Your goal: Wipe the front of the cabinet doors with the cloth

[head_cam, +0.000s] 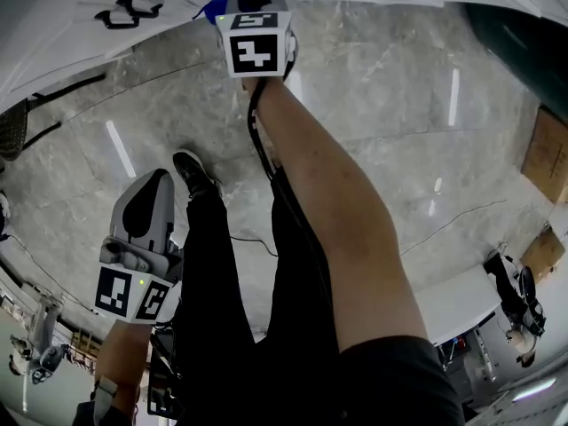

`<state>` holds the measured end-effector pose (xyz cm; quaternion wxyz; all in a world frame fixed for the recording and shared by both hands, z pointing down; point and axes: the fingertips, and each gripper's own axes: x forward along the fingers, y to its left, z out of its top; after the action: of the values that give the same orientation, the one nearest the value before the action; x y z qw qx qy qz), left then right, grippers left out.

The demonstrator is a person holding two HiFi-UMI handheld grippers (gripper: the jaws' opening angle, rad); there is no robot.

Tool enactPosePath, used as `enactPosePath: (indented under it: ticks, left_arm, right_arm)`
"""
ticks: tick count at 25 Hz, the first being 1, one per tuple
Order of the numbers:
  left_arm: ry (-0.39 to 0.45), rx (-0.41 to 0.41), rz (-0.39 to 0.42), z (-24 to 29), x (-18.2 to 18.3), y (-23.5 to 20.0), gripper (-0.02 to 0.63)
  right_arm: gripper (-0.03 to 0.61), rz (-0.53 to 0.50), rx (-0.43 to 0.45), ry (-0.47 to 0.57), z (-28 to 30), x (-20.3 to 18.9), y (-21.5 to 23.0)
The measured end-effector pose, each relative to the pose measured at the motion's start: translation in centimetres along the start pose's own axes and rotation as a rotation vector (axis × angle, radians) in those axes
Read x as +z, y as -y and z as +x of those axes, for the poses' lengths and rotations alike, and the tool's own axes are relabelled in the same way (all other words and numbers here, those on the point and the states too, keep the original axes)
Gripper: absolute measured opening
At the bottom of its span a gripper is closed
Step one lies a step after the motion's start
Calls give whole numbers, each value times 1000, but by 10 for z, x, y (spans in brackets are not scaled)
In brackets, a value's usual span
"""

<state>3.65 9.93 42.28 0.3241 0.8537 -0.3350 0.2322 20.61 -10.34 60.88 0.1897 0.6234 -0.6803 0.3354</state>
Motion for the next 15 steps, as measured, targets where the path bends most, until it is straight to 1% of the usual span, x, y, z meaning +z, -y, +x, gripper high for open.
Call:
enactPosePath:
  ticks: [2,3,5,7,9,12,15]
  left_arm:
    - [-2,-25,36,13,7,16,-2]
    - [-4,-36,44,18,9,24,-2]
    - [-10,-53,48,28,9,37,-2]
    - [-21,-64,50,34,7,47,-2]
    - [-30,-69,48,38,5,52,-2]
    - [-33,-73,45,41,6,58,-2]
    - [-26,-77,42,41,9,59,-2]
  right_arm:
    - [29,44,-5,8,-6,6,23]
    - [29,50,-9,4,-9,7,33]
    - [29,40,-26,5,-16,8,54]
    - [29,58,-56,25,-24,11,77]
    - [29,123,-74,26,-29,6,96]
    - [29,223,-86,34,-36,0,115]
    - [29,277,-135,64,-46,1,135]
